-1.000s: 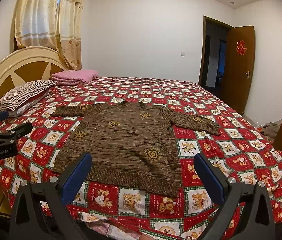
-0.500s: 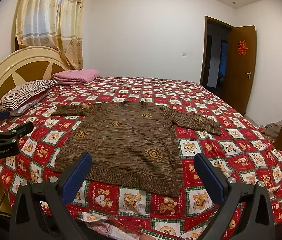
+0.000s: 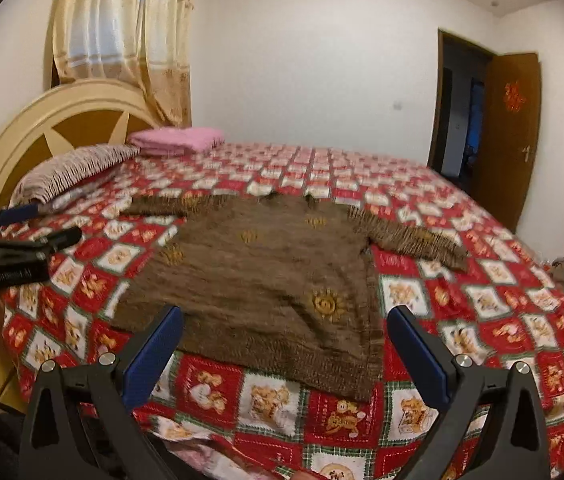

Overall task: Fold small clothes
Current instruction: 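Lower the right tool to the sweater sleeve and grasp its cuff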

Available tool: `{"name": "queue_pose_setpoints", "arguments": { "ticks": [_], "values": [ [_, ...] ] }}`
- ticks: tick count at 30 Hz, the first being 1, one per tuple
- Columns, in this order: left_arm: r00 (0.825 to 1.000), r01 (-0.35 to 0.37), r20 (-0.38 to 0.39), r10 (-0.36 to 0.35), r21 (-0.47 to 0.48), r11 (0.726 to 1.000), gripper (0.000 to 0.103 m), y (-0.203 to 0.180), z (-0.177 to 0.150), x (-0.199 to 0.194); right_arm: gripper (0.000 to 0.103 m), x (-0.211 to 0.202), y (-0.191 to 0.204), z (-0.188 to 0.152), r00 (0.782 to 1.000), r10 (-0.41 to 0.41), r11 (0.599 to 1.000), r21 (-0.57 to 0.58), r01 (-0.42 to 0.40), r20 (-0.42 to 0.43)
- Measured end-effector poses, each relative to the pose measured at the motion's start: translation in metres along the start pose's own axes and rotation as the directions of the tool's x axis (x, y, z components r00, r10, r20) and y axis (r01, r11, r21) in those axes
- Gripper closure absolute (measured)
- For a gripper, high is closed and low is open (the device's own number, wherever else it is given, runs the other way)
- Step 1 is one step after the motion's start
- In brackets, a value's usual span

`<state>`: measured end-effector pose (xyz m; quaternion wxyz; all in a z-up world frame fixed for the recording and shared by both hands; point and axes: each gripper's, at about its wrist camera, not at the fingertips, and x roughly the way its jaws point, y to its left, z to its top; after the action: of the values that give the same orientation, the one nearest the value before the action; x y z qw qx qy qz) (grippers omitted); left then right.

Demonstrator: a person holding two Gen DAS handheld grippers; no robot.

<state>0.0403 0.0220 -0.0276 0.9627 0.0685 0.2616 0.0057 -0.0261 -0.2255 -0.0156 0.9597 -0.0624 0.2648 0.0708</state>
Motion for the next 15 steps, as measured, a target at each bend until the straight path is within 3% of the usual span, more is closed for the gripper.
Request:
{"name": "queue_pose_setpoints", "arguments": {
  "ticks": [6,12,15],
  "values": [
    [0.999,-0.023,-0.045,0.023,0.01,1.0,0.0,-0.003,0.012,0.043,0.001,0.056,-0.034,-0.006,0.991,-0.005,0.999,0.049,0.011,-0.134],
    [0.997,-0.035,-0.067,0.037,0.031,0.999,0.0,-0.014,0.027,0.091,0.002,0.097,-0.078,-0.006,0.98,-0.029,0.992,0.112,0.052,-0.199],
    [0.996,-0.044,-0.07,0.048,0.046,0.998,0.0,-0.018,0.033,0.116,0.012,0.119,-0.107,-0.004,0.972,-0.034,0.982,0.175,0.076,-0.234]
  ]
}}
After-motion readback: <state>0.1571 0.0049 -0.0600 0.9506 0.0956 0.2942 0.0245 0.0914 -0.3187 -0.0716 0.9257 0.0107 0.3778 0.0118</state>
